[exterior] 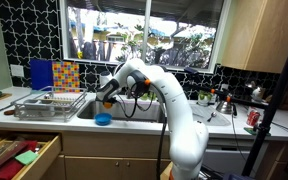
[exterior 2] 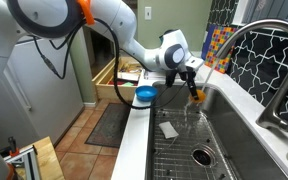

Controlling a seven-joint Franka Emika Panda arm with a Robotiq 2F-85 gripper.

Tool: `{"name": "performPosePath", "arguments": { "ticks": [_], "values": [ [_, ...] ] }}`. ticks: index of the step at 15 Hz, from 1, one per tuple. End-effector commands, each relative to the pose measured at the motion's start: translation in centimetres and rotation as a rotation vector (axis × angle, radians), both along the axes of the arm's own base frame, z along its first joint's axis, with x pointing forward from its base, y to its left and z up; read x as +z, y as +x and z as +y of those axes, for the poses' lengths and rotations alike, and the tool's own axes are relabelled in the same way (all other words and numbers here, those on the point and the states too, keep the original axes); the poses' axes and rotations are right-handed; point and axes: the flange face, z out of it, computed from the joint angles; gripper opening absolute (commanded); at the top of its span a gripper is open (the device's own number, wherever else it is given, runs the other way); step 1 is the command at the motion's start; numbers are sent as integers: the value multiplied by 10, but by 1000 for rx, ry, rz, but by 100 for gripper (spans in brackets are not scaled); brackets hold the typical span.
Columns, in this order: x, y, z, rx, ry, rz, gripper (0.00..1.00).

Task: Turn the faucet on then rinse the orange bowl under it

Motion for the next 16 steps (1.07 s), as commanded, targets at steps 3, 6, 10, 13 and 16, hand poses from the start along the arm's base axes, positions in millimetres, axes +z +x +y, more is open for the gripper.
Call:
{"name": "performPosePath", "arguments": {
  "ticks": [3,6,10,13,16],
  "values": [
    [1,-4,8,48,7,-1,49],
    [3,-6,17,67,47,0,49],
    [15,-32,30,129,94,62,49],
    [27,-63,26,188,109,122,49],
    [42,-95,12,257,117,181,49]
  ]
}}
